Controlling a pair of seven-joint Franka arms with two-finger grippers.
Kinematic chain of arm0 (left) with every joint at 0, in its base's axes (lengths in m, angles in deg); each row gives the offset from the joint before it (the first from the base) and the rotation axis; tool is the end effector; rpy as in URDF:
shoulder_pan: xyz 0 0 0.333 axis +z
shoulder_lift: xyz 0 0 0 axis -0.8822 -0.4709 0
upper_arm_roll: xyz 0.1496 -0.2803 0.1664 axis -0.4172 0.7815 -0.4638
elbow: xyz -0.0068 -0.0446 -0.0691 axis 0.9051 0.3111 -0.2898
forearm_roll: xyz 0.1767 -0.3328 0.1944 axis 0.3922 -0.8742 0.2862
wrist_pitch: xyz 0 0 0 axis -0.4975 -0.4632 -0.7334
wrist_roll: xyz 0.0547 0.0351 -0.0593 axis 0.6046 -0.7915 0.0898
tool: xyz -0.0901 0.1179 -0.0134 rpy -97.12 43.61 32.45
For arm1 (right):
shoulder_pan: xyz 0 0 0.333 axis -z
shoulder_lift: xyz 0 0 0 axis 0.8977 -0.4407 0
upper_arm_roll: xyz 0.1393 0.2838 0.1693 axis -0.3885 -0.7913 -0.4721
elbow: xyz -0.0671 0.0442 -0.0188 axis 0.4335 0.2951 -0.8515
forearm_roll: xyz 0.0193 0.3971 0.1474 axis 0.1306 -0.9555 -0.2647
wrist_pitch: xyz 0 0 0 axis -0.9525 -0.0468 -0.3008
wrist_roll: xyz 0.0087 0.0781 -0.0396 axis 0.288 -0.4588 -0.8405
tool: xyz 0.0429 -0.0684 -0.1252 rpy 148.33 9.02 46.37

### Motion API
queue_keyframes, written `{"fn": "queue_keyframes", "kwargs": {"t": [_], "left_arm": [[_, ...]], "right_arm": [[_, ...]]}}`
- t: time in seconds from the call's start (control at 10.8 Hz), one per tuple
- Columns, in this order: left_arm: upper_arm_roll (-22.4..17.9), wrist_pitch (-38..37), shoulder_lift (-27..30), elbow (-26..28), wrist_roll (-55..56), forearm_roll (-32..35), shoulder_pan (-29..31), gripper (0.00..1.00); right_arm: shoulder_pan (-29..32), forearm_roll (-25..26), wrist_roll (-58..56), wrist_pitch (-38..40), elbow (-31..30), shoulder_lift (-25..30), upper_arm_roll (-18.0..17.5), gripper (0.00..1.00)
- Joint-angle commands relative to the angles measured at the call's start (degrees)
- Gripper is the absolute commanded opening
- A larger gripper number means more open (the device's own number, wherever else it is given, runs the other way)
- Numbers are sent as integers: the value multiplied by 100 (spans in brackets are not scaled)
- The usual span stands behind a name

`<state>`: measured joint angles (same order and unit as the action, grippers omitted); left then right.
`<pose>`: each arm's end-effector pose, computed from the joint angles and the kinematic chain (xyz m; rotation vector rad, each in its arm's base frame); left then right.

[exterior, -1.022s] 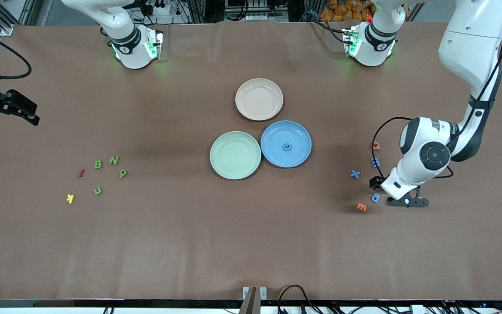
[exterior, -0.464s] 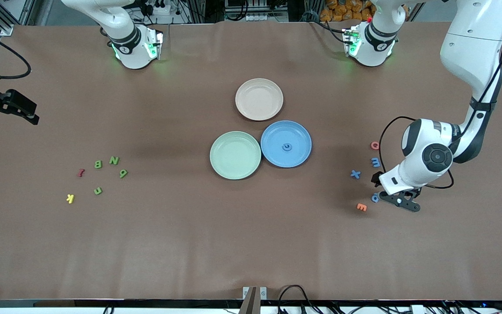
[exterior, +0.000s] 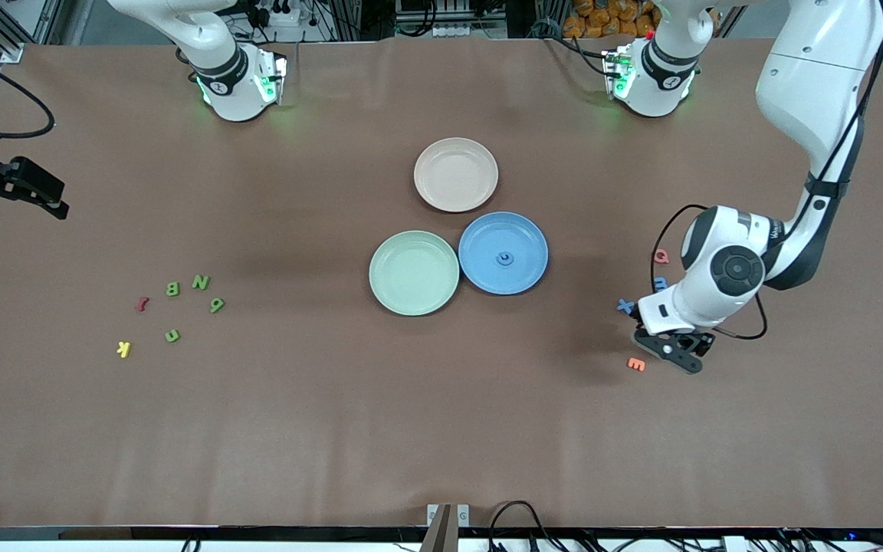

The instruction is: Sort letters by color into matching plates

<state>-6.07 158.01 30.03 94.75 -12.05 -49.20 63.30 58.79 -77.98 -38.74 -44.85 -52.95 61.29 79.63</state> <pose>0.6827 -0.1246 0.1973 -2.8950 0.9604 -0.0889 0.5937 -0.0012 0.6488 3.1019 -0.0090 0.0868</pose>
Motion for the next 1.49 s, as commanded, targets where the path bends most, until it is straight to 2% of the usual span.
{"fn": "queue_keyframes", "kwargs": {"t": [0.0,0.19,0.46,0.74,1.39], "left_arm": [[33,397,-167,-95,-961,125,272,100],[50,449,-342,-209,-1217,3,475,100],[51,449,-536,-219,-1279,-673,484,100],[59,449,-624,-219,-1516,-973,476,100],[42,449,-861,-456,-1570,-1018,441,100]], "right_arm": [[5,-9,61,11,16,45,-25,100],[-4,-9,61,11,16,45,-25,100],[-4,-9,61,11,16,45,-33,100],[-4,-9,61,11,16,45,-33,100],[-4,-9,61,2,16,19,-25,100]]}}
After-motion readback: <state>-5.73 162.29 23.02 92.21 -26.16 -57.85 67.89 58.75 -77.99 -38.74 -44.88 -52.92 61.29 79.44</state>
